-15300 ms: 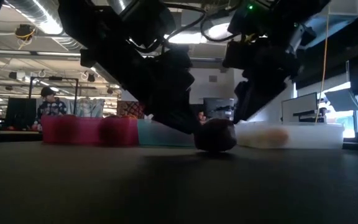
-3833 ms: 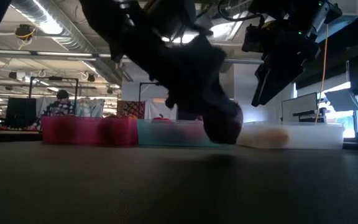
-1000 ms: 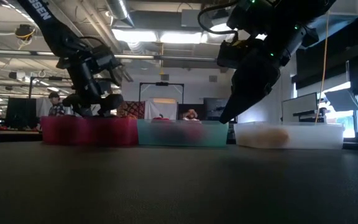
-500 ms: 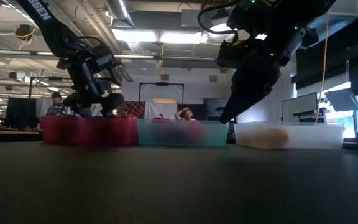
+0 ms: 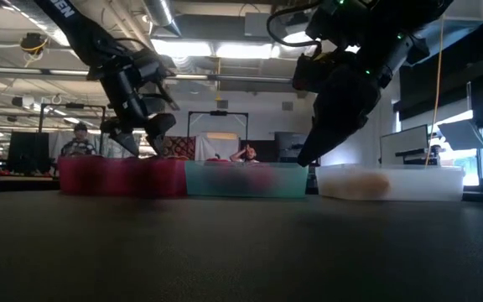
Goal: Sort produce into baskets
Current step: Put the lemon into the white bin
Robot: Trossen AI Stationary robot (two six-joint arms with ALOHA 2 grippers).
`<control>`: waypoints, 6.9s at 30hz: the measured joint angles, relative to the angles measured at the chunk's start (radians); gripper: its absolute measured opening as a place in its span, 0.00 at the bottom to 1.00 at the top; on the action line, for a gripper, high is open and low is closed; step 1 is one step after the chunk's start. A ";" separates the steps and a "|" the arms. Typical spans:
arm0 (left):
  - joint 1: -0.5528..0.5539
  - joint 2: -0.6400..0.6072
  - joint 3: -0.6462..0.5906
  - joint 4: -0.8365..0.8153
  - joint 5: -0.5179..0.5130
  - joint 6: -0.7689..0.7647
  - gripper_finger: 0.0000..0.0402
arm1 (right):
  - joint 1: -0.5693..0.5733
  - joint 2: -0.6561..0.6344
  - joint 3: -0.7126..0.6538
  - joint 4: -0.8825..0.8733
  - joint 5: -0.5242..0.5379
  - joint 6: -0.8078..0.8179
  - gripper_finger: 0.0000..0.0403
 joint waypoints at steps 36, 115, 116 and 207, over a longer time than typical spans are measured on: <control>-0.649 -0.319 0.036 -0.080 0.015 -0.171 0.95 | 0.276 -0.313 0.174 -0.853 -0.013 0.268 0.71; -0.886 0.005 0.031 0.243 0.002 -0.095 0.95 | 0.567 -0.211 -0.150 -0.947 -0.284 0.763 0.29; -0.886 0.005 0.031 0.243 0.002 -0.095 0.95 | 0.552 -0.212 -0.137 -0.947 -0.271 0.746 0.29; -0.886 0.005 0.031 0.243 -0.006 -0.108 0.95 | -0.878 -0.181 -0.047 -0.350 0.096 -0.344 0.30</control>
